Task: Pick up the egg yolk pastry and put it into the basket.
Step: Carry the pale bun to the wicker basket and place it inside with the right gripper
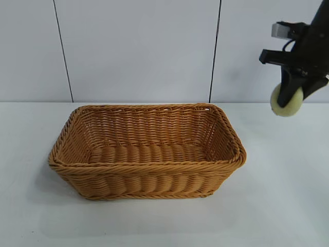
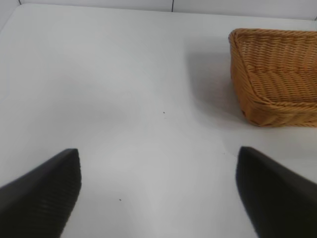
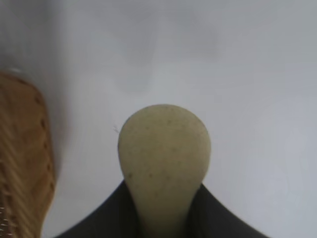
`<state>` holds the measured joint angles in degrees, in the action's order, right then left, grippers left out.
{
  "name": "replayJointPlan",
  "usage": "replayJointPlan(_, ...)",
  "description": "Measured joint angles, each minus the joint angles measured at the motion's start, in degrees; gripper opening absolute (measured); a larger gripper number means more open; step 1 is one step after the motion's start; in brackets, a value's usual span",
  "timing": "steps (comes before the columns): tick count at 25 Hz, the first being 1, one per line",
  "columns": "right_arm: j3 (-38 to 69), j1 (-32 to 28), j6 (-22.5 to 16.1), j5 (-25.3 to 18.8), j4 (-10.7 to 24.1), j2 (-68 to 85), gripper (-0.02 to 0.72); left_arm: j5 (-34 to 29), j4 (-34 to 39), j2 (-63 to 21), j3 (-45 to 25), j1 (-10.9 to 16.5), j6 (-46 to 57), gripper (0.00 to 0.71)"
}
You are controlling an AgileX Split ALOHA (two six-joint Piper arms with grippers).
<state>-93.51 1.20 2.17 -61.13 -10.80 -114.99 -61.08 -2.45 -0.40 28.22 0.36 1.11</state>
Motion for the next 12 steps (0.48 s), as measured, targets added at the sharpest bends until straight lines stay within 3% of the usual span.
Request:
replayJointPlan(6, -7.5, 8.5, -0.1, -0.6, -0.1, 0.4, 0.115, 0.0, 0.0, 0.0, 0.0, 0.0, 0.0, 0.661)
replayJointPlan(12, -8.4, 18.9, -1.1, 0.1, -0.1, 0.5, 0.115, 0.0, 0.0, 0.0, 0.0, 0.0, 0.0, 0.661)
